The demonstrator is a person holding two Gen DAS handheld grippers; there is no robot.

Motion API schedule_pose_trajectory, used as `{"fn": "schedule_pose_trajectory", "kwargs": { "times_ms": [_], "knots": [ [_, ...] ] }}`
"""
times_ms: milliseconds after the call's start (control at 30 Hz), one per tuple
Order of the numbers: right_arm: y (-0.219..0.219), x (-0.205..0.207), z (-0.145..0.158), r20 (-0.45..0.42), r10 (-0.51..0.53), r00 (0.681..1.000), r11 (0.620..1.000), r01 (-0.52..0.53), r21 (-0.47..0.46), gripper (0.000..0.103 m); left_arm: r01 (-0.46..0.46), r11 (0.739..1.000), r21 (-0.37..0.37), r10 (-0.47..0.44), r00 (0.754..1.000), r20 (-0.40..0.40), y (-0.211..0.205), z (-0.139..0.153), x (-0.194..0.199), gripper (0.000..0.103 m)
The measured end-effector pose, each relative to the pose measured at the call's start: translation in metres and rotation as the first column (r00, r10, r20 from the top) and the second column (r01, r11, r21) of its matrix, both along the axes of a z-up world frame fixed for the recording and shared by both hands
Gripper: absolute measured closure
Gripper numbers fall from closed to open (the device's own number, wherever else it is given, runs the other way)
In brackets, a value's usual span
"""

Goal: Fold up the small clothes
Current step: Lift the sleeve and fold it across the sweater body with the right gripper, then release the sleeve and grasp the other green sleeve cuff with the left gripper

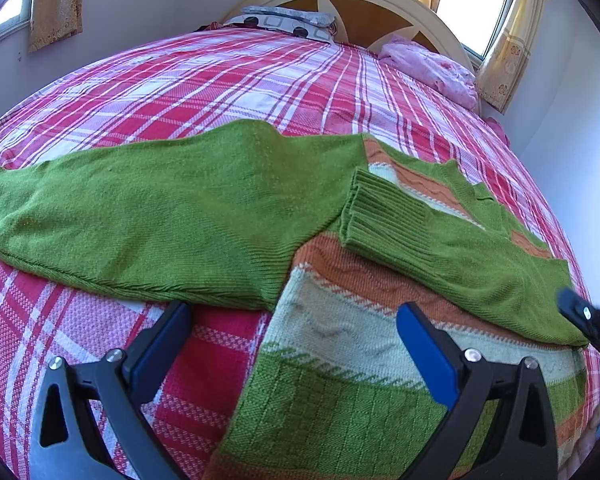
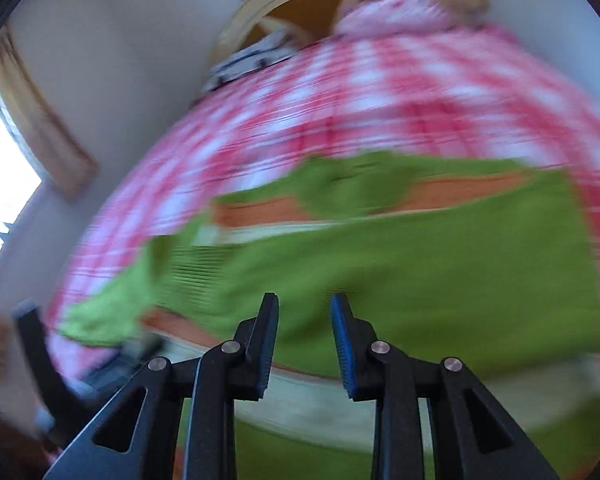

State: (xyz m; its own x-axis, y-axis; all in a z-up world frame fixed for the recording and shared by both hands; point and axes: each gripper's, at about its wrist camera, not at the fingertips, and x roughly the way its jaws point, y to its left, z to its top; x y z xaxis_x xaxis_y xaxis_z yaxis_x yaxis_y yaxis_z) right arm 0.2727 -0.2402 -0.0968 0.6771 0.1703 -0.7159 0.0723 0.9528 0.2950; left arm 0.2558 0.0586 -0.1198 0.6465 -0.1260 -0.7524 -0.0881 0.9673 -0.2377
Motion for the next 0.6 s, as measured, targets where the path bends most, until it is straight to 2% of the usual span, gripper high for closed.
{"fn": "schedule_pose_trajectory", "kwargs": {
  "times_ms": [67,100,200,267,333,433,600],
  "knots": [
    [-0.025,-0.023,0.003,0.008,-0.071,0.997,0.992,0.071,-0.101,0.074,0.0,1.0,0.003,0.0,1.0,-0.001,0.0,0.0,0.0,0.0],
    [-0.04,-0.029,0.004,0.007,-0.101,0.995,0.988,0.101,-0.118,0.074,0.0,1.0,0.004,0.0,1.0,-0.002,0.0,0.0,0.0,0.0],
    [-0.088,-0.043,-0.006,-0.022,-0.203,0.979,0.973,0.199,-0.112,0.074,0.0,1.0,0.014,0.0,1.0,-0.007,-0.001,-0.001,0.001,0.0],
    [-0.109,-0.047,-0.027,-0.088,-0.259,0.962,0.96,0.246,-0.132,0.074,0.0,1.0,0.02,0.001,1.0,-0.01,-0.001,-0.001,0.002,0.0],
    [-0.113,-0.052,-0.034,-0.025,-0.232,0.972,0.967,0.227,-0.118,0.074,0.0,1.0,0.029,0.001,1.0,-0.013,-0.002,-0.001,0.003,0.0],
    [-0.109,-0.055,-0.036,-0.001,-0.253,0.968,0.959,0.25,-0.135,0.074,0.001,0.999,0.05,0.0,1.0,-0.022,-0.004,-0.002,0.004,0.0],
    [-0.099,-0.054,-0.037,0.009,-0.256,0.967,0.946,0.253,-0.204,0.073,0.015,0.99,0.141,-0.007,0.998,-0.059,-0.016,-0.004,0.008,0.0]
  ]
}}
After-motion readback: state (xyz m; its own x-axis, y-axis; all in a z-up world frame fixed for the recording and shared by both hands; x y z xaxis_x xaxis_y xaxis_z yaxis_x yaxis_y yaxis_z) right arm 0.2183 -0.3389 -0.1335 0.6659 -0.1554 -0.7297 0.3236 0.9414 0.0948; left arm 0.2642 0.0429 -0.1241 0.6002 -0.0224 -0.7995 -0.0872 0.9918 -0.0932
